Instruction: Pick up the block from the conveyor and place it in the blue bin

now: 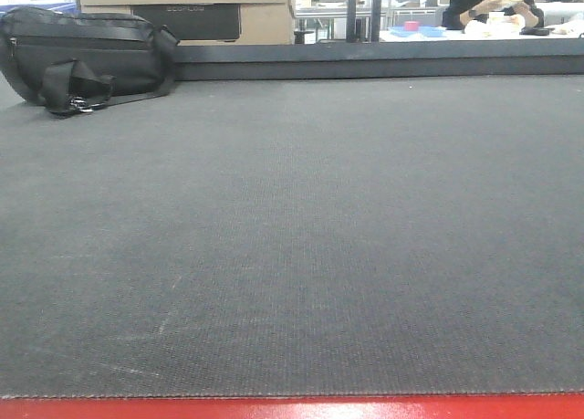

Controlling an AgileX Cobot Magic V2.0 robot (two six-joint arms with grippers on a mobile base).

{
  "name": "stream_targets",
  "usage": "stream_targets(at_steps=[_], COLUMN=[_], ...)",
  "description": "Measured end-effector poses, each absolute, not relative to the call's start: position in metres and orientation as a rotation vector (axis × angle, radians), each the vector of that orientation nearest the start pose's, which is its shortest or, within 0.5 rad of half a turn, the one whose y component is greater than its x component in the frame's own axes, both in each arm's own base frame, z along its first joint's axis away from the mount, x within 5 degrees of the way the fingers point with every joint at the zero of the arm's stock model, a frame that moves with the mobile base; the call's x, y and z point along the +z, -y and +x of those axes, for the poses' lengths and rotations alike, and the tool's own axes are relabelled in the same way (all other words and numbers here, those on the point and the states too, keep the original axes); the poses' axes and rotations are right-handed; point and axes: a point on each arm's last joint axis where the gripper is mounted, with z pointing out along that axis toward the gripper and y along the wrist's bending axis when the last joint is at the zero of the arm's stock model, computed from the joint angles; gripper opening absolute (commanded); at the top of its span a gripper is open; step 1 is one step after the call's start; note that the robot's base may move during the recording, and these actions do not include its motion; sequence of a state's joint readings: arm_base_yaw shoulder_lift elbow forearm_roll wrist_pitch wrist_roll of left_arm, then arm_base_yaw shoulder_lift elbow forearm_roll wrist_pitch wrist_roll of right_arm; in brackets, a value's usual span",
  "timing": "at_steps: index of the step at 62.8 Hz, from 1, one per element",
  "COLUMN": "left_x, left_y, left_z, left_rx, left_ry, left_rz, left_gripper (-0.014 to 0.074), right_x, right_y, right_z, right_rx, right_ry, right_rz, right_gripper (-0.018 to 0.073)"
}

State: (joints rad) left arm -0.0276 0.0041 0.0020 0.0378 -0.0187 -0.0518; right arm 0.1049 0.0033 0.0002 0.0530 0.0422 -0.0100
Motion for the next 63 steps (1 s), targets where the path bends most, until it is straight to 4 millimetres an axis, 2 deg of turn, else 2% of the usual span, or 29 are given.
stream_targets(at_steps=[63], left_x=[0.2140], left_y=[0.0017], left_z=[0.0564], left_rx=[0.029], left_ry=[-1.469], left_rz=[0.070], left_gripper=[-0.0111], right_x=[0.2091], right_y=[-0.0061], right_z=[0.0564], right_rx=[0.119], right_ry=[-1.530], right_rz=[-0.049], right_gripper=[-0.0162])
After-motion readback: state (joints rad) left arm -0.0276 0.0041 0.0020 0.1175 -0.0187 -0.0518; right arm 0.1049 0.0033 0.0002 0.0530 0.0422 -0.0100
